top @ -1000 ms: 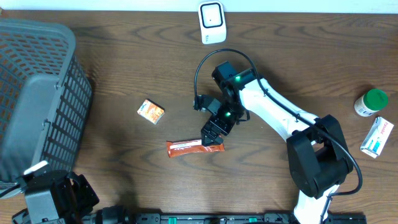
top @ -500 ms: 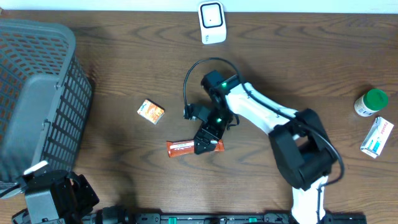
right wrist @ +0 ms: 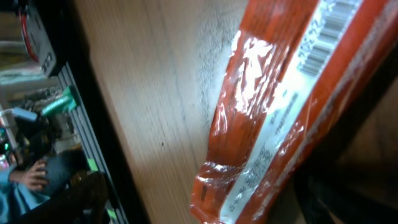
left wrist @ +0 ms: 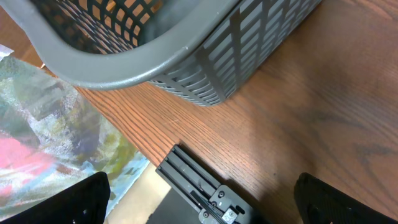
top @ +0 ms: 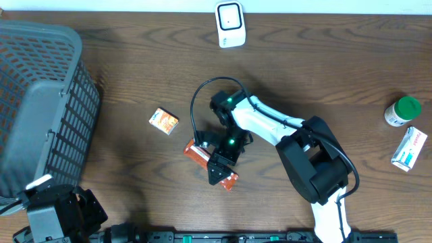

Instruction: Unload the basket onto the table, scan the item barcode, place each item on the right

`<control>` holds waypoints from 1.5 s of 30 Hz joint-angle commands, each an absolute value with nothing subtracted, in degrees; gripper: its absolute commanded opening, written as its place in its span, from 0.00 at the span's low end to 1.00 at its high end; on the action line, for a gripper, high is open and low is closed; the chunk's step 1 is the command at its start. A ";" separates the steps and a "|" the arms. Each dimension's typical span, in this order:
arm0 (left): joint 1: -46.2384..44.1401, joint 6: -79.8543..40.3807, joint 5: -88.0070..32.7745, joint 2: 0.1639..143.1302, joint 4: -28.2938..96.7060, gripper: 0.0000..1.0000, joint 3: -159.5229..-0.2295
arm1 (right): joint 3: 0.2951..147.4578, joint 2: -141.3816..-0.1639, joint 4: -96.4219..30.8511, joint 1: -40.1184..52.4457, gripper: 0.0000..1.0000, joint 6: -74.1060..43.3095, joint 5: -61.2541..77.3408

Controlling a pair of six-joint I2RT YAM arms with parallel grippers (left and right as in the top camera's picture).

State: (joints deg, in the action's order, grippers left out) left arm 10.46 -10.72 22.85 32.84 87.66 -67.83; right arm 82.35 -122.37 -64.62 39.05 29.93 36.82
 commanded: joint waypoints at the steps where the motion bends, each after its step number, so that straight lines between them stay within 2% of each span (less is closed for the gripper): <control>1: 10.70 -11.22 23.64 32.64 87.74 0.95 -67.92 | 81.38 -124.53 -58.61 40.71 0.95 13.41 20.01; 7: 10.70 -11.22 23.64 32.64 87.77 0.95 -67.92 | 81.19 -124.53 -56.77 42.57 0.97 5.72 17.39; 13: 10.70 -11.22 23.64 32.64 87.74 0.95 -67.92 | 78.74 -124.53 -56.55 44.18 0.95 4.69 17.41; 19: 10.70 -11.22 23.64 32.64 87.74 0.95 -67.92 | 72.90 -124.53 -54.06 44.18 0.85 2.83 17.41; 23: 10.70 -11.22 23.64 32.64 87.74 0.95 -67.92 | 69.67 -124.53 -51.81 44.21 0.71 2.59 17.45; 25: 10.70 -11.22 23.64 32.64 87.74 0.95 -67.92 | 69.14 -124.53 -51.40 44.18 0.68 2.59 17.43; 32: 10.70 -11.22 23.64 32.64 87.74 0.95 -67.92 | 68.64 -124.53 -49.63 44.36 0.66 0.45 17.43; 39: 10.70 -11.22 23.64 32.64 87.74 0.95 -67.92 | 66.96 -124.53 -48.42 44.69 0.31 -0.67 17.41; 42: 10.70 -11.22 23.64 32.64 87.77 0.95 -67.92 | 66.26 -124.53 -47.83 44.71 0.04 -1.06 17.43; 45: 10.70 -11.22 23.64 32.64 87.74 0.95 -67.92 | 66.28 -124.51 -46.89 44.71 0.01 -2.31 17.39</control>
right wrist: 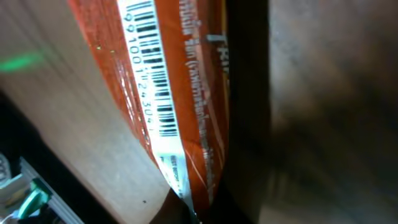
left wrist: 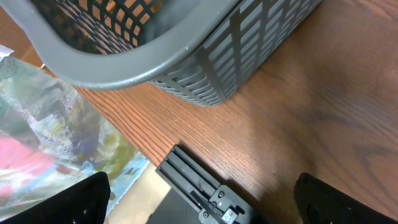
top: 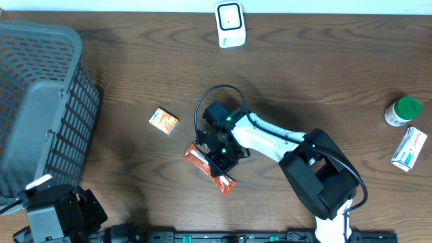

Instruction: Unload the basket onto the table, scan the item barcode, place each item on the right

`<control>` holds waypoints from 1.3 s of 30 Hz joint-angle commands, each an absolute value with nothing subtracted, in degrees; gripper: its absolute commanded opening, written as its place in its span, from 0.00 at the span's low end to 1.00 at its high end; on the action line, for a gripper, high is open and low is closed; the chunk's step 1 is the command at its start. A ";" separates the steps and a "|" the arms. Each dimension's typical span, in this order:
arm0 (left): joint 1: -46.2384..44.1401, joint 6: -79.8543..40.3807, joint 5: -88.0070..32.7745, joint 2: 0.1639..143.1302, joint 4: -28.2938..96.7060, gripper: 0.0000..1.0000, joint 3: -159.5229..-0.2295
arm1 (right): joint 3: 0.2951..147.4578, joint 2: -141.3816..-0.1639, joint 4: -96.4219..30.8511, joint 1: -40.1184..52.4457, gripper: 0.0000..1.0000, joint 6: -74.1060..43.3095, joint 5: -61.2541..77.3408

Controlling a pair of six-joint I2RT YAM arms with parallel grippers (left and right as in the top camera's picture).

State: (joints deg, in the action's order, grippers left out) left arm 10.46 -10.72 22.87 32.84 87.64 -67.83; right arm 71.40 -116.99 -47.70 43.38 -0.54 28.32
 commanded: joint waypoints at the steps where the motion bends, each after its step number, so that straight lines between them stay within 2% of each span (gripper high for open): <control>1: 10.70 -11.22 23.64 32.64 87.74 0.95 -67.92 | 66.65 -124.51 -46.70 44.71 0.01 -2.85 17.43; 7: 10.70 -11.22 23.64 32.64 87.74 0.95 -67.92 | 69.93 -122.63 -47.40 44.69 0.01 -2.98 15.18; 16: 10.70 -11.22 23.64 32.64 87.74 0.95 -67.92 | 72.60 -109.34 -49.52 45.82 0.01 -2.02 -0.99; 28: 10.70 -11.22 23.64 32.64 87.74 0.95 -67.92 | 72.60 -93.06 -49.21 53.65 0.01 2.79 -0.97; 39: 10.70 -11.22 23.64 32.64 87.74 0.95 -67.92 | 72.60 -85.73 -53.67 61.01 0.01 2.85 -0.99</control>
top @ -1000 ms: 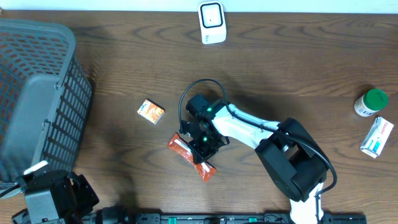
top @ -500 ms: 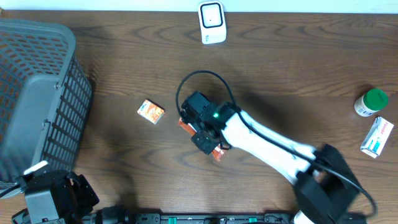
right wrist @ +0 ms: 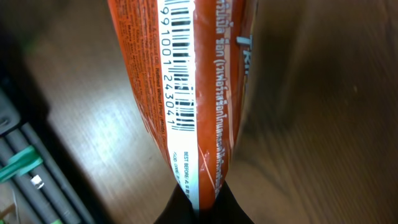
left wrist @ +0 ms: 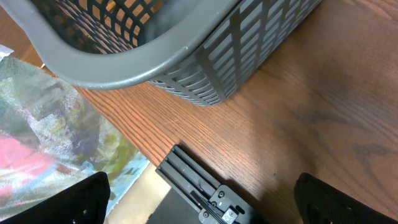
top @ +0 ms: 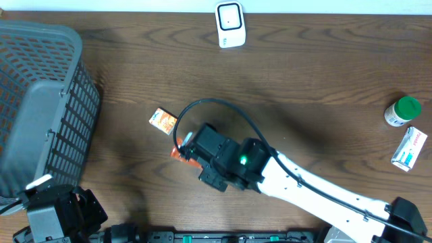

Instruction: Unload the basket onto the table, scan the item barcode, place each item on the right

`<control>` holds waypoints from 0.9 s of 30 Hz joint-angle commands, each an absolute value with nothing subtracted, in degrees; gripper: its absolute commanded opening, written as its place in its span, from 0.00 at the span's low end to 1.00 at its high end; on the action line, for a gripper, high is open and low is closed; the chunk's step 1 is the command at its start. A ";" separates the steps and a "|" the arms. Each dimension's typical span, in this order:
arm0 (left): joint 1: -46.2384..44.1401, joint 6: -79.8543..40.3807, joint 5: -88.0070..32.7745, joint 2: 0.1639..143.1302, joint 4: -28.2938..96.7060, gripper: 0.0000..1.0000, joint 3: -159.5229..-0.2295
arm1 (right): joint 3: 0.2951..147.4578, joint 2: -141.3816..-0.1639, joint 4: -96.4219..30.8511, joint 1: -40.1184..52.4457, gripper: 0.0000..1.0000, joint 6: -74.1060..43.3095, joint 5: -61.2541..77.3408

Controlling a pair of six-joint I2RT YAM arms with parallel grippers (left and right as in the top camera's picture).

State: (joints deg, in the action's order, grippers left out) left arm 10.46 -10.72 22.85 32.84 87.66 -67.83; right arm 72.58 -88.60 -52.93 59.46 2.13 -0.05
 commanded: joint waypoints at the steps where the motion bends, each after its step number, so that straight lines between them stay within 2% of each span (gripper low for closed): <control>1: 10.70 -11.22 23.64 32.64 87.74 0.95 -67.92 | 72.60 -85.17 -54.11 61.41 0.01 2.87 -0.99; 15: 10.70 -11.22 23.64 32.64 87.74 0.95 -67.92 | 72.60 -79.55 -61.39 61.19 0.01 8.97 -4.67; 27: 10.70 -11.22 23.64 32.64 87.74 0.95 -67.92 | 72.58 -74.63 -60.84 58.83 0.01 10.74 -5.74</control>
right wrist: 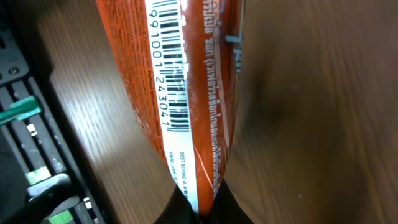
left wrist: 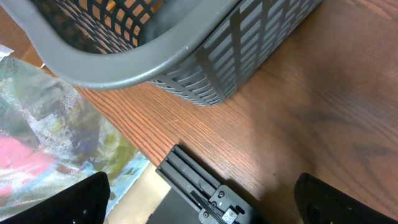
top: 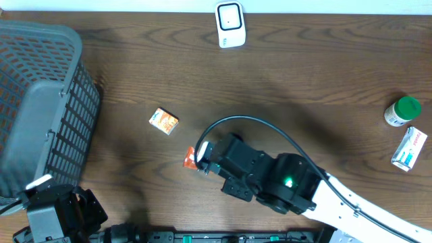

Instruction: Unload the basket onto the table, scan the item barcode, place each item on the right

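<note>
An orange snack packet (right wrist: 186, 93) with a white barcode strip (right wrist: 166, 68) hangs from my right gripper (right wrist: 196, 208), which is shut on its lower end. From above, only the packet's orange tip (top: 190, 158) shows beside the right gripper (top: 204, 164), at the table's middle front. The white scanner (top: 229, 24) stands at the back edge, far from the packet. My left gripper (left wrist: 199, 208) is open at the front left corner with nothing between its fingers (left wrist: 87, 198).
A grey mesh basket (top: 40, 101) fills the left side. A small orange box (top: 163, 121) lies left of the packet. A green-capped bottle (top: 403, 111) and a white box (top: 409, 150) sit at the far right. A black rail (top: 236, 237) runs along the front edge.
The right arm has shifted to the right and toward the front, still holding the packet, whose tip now sits a little further right. The left arm has not moved.
The packet first lay flat on the table under my right gripper. Then the gripper was low over it, close to the barcode side. Later it was shut on one end with the packet hanging off the table, and it still holds it now.
</note>
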`<control>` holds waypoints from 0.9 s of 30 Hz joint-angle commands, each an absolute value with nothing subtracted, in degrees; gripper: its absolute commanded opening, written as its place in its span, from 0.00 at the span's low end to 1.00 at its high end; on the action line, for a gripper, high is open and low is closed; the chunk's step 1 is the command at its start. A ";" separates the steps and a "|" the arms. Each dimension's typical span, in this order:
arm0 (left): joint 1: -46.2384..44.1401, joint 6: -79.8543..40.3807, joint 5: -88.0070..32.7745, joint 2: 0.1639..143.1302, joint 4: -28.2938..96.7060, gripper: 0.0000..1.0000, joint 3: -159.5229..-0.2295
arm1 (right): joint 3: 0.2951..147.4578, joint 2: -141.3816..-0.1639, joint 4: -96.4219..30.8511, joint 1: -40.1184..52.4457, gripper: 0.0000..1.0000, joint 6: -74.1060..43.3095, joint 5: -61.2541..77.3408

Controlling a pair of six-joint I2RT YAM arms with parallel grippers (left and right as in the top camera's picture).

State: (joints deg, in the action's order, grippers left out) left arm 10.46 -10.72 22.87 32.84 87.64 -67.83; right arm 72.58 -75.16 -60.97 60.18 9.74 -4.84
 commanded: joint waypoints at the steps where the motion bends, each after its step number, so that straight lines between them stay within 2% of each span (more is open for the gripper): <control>1: 10.70 -11.22 23.64 32.64 87.74 0.95 -67.92 | 72.55 -74.85 -60.69 57.89 0.01 10.44 -5.96; 5: 10.70 -11.22 23.62 32.64 87.74 0.95 -67.92 | 72.53 -76.88 -55.75 52.25 0.01 7.20 -10.55; 13: 10.70 -11.22 23.62 32.64 87.74 0.95 -67.92 | 72.55 -90.06 -35.20 37.23 0.01 6.72 -12.19; 19: 10.70 -11.22 23.64 32.64 87.74 0.95 -67.92 | 79.33 -103.90 -25.82 29.93 0.01 6.98 -25.10; 27: 10.70 -11.22 23.62 32.64 87.74 0.95 -67.92 | 95.81 -120.07 -12.01 26.65 0.01 23.44 -41.10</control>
State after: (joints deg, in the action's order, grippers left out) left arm 10.46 -10.72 22.87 32.84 87.61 -67.85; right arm 90.52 -116.53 -15.62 27.16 15.11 -31.11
